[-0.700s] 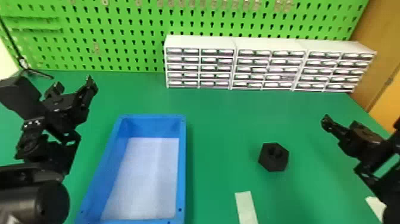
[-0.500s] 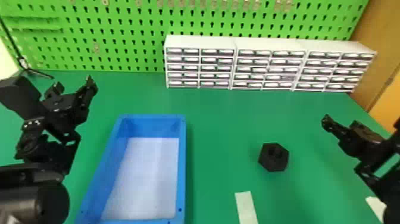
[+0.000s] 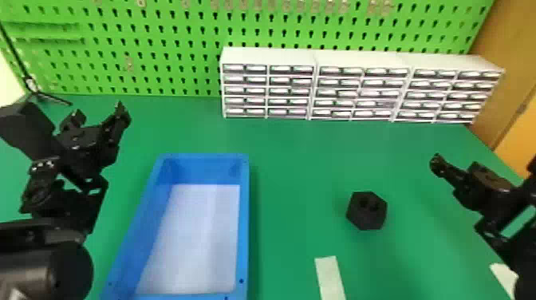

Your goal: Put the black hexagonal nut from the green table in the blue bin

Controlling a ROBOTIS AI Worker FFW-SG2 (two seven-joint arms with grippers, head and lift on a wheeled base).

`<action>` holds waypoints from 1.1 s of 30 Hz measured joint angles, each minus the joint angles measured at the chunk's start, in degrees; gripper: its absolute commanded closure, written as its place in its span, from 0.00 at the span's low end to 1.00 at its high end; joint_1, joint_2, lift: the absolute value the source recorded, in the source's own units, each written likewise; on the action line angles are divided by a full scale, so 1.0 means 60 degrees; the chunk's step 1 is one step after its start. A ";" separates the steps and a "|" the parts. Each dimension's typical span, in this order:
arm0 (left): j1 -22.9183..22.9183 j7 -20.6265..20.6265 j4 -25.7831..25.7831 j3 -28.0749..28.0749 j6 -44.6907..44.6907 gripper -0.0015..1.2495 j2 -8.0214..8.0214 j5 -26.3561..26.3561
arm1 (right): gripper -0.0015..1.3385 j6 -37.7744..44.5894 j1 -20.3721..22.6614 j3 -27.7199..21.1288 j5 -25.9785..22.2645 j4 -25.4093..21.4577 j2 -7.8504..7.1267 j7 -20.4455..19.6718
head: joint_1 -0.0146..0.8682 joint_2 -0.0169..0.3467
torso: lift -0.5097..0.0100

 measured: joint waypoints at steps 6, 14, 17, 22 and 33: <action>0.0001 0.0004 0.0000 0.0000 0.0000 0.35 0.0000 -0.0012 | 0.24 0.0939 -0.0048 0.0031 0.0114 -0.0385 -0.0006 0.0000 | 0.80 0.07 | 0.79; 0.0021 0.0000 0.0013 0.0023 0.0000 0.35 0.0000 -0.0028 | 0.24 0.2675 -0.0099 0.0245 0.0326 -0.1160 -0.0031 0.0000 | 0.80 0.07 | 0.79; 0.0029 0.0003 0.0016 0.0032 0.0001 0.35 0.0000 -0.0028 | 0.24 0.3259 -0.0089 0.0330 0.0374 -0.1418 -0.0060 0.0000 | 0.80 0.07 | 0.79; 0.0043 0.0002 0.0016 0.0036 0.0001 0.35 0.0000 -0.0028 | 0.24 0.4121 -0.0069 0.0450 0.0423 -0.1704 -0.0144 0.0000 | 0.80 0.07 | 0.79; 0.0058 0.0002 0.0016 0.0055 0.0001 0.35 0.0000 -0.0006 | 0.24 0.5882 0.0129 0.0546 0.1014 -0.2674 -0.0117 0.0000 | 0.80 0.07 | 0.79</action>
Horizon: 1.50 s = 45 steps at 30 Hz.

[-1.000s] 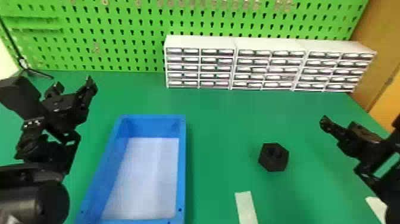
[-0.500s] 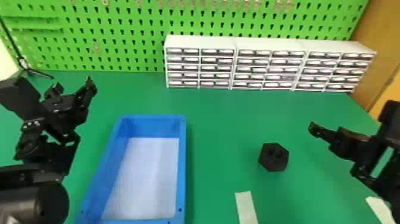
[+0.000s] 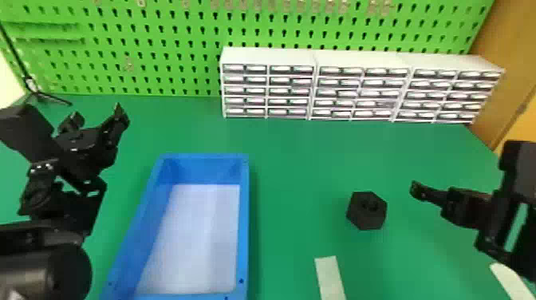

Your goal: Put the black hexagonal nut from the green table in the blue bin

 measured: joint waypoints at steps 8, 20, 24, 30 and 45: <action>0.0013 0.0000 0.0000 0.0027 0.0000 0.35 0.0000 0.0007 | 0.24 0.1001 0.0155 0.0070 0.0058 -0.0477 -0.0105 0.0000 | 0.80 0.07 | 0.79; 0.0033 -0.0006 0.0000 0.0039 0.0000 0.35 0.0000 0.0014 | 0.24 0.2089 0.0208 0.0262 0.0211 -0.1096 -0.0216 0.0000 | 0.80 0.07 | 0.79; 0.0055 -0.0007 0.0000 0.0047 -0.0001 0.35 0.0000 0.0028 | 0.24 0.2413 0.0215 0.0399 0.0275 -0.1253 -0.0261 0.0000 | 0.80 0.07 | 0.79; 0.0067 -0.0008 0.0000 0.0079 -0.0001 0.35 0.0000 0.0041 | 0.24 0.2562 0.0239 0.0625 0.0318 -0.1338 -0.0253 0.0000 | 0.80 0.07 | 0.79; 0.0060 -0.0006 0.0000 0.0079 -0.0001 0.35 0.0000 0.0063 | 0.24 0.2665 0.0197 0.1045 0.0351 -0.1379 -0.0308 0.0000 | 0.80 0.07 | 0.79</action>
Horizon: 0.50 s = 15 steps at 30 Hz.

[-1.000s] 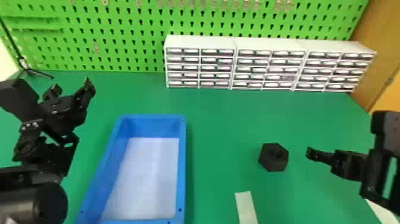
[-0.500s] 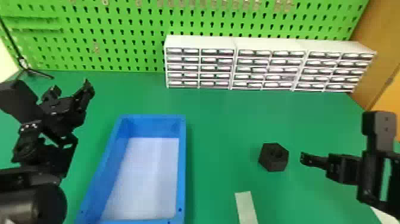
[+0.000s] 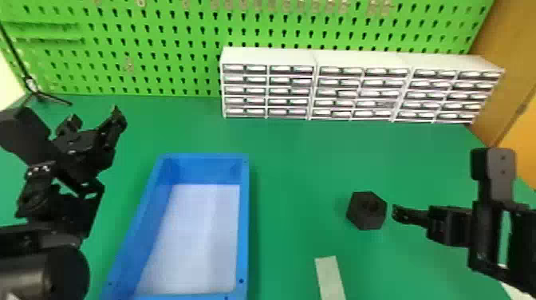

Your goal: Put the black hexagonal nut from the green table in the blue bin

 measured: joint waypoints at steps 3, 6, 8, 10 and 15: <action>0.0000 -0.0001 0.0000 0.0007 0.0000 0.35 0.0000 0.0002 | 0.24 0.0000 -0.0011 0.0034 -0.0012 0.0001 -0.0007 0.0000 | 0.80 0.07 | 0.79; -0.0001 -0.0001 0.0000 0.0012 0.0000 0.35 0.0000 0.0002 | 0.24 0.0000 -0.0018 0.0039 -0.0030 0.0003 -0.0022 0.0000 | 0.80 0.07 | 0.79; -0.0001 -0.0001 0.0000 0.0012 0.0000 0.35 0.0000 0.0002 | 0.24 0.0000 -0.0023 0.0044 -0.0036 0.0003 -0.0028 0.0000 | 0.80 0.07 | 0.79; -0.0001 -0.0001 0.0000 0.0012 0.0000 0.35 0.0000 0.0002 | 0.24 0.0000 -0.0027 0.0050 -0.0040 0.0004 -0.0032 0.0000 | 0.80 0.07 | 0.79; -0.0001 -0.0002 0.0000 0.0024 0.0000 0.35 0.0000 0.0010 | 0.24 0.0009 -0.0039 0.0058 -0.0042 0.0005 -0.0040 0.0000 | 0.80 0.07 | 0.79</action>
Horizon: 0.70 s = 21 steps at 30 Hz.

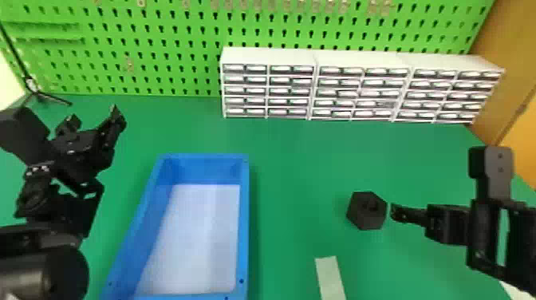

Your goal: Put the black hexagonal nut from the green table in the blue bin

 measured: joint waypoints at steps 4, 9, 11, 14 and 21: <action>0.0000 0.0000 0.0000 0.0003 0.0000 0.35 0.0000 0.0006 | 0.24 0.0015 -0.0003 0.0008 0.0000 0.0000 0.0000 0.0000 | 0.80 0.07 | 0.79; 0.0000 0.0000 0.0000 0.0003 0.0000 0.35 0.0002 0.0007 | 0.24 0.0035 -0.0004 0.0023 0.0000 0.0000 -0.0014 0.0000 | 0.80 0.07 | 0.79; 0.0000 0.0000 0.0000 0.0003 0.0000 0.35 0.0005 0.0007 | 0.24 0.0045 -0.0011 0.0025 0.0000 0.0000 -0.0016 0.0000 | 0.80 0.07 | 0.79; 0.0000 0.0000 0.0000 0.0003 0.0000 0.35 0.0009 0.0007 | 0.24 0.0055 -0.0014 0.0012 0.0000 0.0000 -0.0015 0.0000 | 0.80 0.07 | 0.79; 0.0000 -0.0001 0.0000 0.0002 0.0000 0.35 0.0014 0.0007 | 0.24 0.0063 -0.0014 -0.0009 -0.0036 0.0000 -0.0024 0.0000 | 0.80 0.07 | 0.79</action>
